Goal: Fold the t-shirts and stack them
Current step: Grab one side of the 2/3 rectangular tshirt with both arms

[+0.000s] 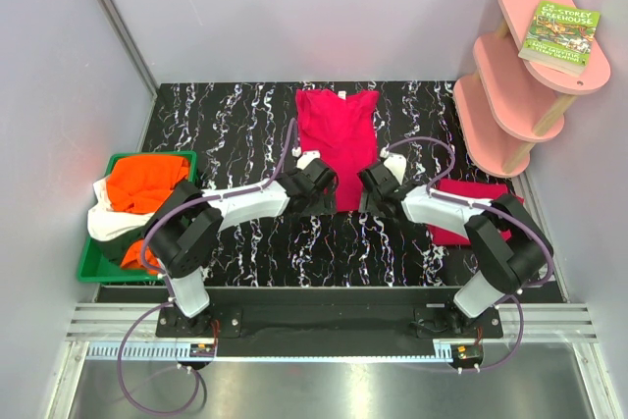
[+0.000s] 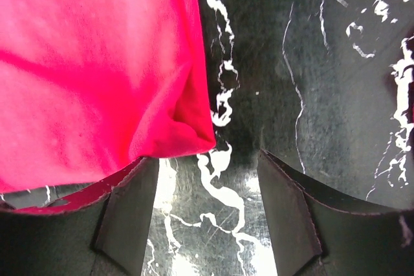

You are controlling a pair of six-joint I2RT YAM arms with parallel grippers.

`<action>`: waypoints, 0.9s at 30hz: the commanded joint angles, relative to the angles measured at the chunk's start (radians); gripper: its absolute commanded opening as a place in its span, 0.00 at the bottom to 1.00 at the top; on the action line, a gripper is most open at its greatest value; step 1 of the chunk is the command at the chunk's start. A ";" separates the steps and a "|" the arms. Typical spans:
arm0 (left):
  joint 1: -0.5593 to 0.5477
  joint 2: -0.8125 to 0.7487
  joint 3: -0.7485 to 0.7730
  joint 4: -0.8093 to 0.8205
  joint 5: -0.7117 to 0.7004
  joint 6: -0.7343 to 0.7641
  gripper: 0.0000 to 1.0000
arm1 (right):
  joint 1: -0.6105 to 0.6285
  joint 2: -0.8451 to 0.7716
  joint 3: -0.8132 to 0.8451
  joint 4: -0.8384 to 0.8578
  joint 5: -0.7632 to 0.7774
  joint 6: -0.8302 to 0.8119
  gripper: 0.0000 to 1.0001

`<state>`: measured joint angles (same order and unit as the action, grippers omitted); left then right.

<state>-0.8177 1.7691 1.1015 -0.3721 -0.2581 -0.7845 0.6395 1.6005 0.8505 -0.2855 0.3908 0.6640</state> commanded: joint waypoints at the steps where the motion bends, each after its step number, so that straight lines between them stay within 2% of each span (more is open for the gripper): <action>1: -0.003 -0.028 -0.005 0.019 -0.018 -0.013 0.79 | 0.005 0.009 0.047 0.029 0.057 0.019 0.70; 18: -0.005 -0.031 -0.008 0.010 -0.020 -0.009 0.79 | -0.060 0.121 0.042 0.029 0.010 0.060 0.63; 26: -0.003 -0.023 -0.006 0.009 -0.015 -0.012 0.78 | -0.060 0.102 0.016 0.043 0.014 0.040 0.56; 27: -0.003 -0.022 -0.005 0.010 -0.015 -0.012 0.78 | -0.060 0.101 0.015 0.048 0.013 0.037 0.52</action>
<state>-0.8177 1.7691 1.1015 -0.3725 -0.2584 -0.7868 0.5861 1.6871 0.8970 -0.2417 0.4084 0.6895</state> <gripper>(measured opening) 0.785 0.569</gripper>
